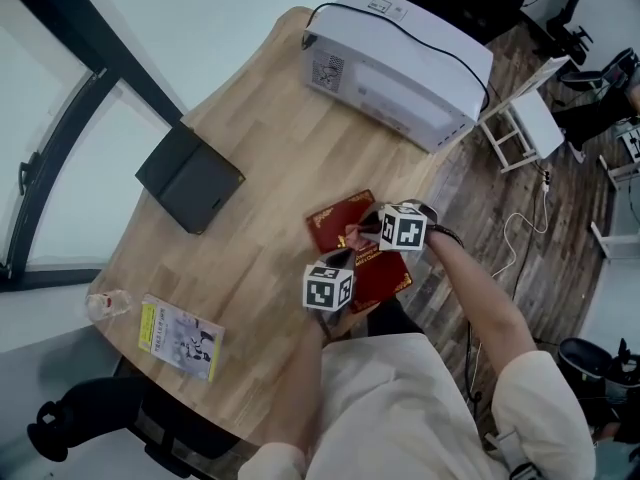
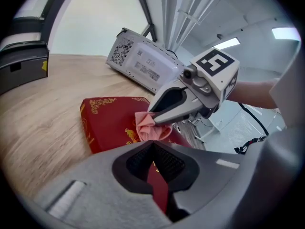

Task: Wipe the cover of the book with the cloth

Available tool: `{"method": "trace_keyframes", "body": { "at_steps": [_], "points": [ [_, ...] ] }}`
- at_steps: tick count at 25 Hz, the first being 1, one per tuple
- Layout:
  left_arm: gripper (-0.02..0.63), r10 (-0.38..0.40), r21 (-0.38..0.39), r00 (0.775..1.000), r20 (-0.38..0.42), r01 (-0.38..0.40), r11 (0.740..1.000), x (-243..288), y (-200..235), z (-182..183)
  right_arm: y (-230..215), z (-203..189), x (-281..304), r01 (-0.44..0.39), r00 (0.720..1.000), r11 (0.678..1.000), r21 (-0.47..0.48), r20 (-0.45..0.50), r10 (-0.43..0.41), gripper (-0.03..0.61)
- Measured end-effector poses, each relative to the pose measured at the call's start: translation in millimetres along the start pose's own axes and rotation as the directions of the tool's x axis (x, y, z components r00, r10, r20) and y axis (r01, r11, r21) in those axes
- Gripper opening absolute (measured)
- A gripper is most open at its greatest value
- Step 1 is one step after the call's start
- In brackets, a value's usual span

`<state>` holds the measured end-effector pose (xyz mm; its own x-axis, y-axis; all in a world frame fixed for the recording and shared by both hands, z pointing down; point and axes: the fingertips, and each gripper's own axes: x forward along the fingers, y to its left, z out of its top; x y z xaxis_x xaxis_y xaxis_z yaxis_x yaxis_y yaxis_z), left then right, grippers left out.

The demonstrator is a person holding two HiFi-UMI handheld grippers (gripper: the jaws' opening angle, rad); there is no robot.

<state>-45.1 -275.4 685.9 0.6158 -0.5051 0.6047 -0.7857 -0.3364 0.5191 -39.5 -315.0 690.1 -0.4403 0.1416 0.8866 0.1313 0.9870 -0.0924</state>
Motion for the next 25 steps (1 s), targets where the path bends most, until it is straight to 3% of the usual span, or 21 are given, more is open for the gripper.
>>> {"method": "trace_keyframes", "body": {
  "at_steps": [4,8,12,14,16,18,22,25],
  "points": [
    [0.008,0.002,0.005,1.0,-0.006,-0.002,1.0,1,-2,0,-33,13,0,0.118,0.993,0.992,0.032,0.007,-0.119,0.044],
    [0.008,0.002,0.01,1.0,-0.008,-0.002,1.0,1,-1,0,-40,22,5,0.167,0.985,0.984,-0.063,-0.022,-0.169,0.043],
    [0.008,0.002,0.02,1.0,-0.016,-0.002,1.0,0,-2,-3,-55,28,6,0.254,0.967,0.966,-0.042,-0.011,-0.255,0.043],
    [0.008,0.0,0.019,1.0,-0.011,0.0,1.0,1,-3,-2,-75,29,0,0.366,0.93,0.93,-0.039,-0.03,-0.367,0.043],
    [0.008,0.003,0.019,1.0,-0.007,-0.003,1.0,1,-2,-1,-93,34,-9,0.491,0.869,0.869,-0.063,-0.026,-0.494,0.043],
    [0.008,0.003,0.018,1.0,-0.006,-0.003,1.0,2,-1,-1,-91,48,-13,0.544,0.839,0.834,-0.09,0.031,-0.544,0.043],
    [0.008,-0.059,0.101,0.998,-0.034,0.062,0.993,-3,-9,-1,-47,62,11,0.424,0.906,0.877,-0.226,0.083,-0.416,0.043],
    [0.008,-0.053,0.1,0.998,0.025,0.051,0.994,-22,-1,10,-23,63,22,0.389,0.92,0.861,-0.328,0.085,-0.383,0.043]
  ]
}}
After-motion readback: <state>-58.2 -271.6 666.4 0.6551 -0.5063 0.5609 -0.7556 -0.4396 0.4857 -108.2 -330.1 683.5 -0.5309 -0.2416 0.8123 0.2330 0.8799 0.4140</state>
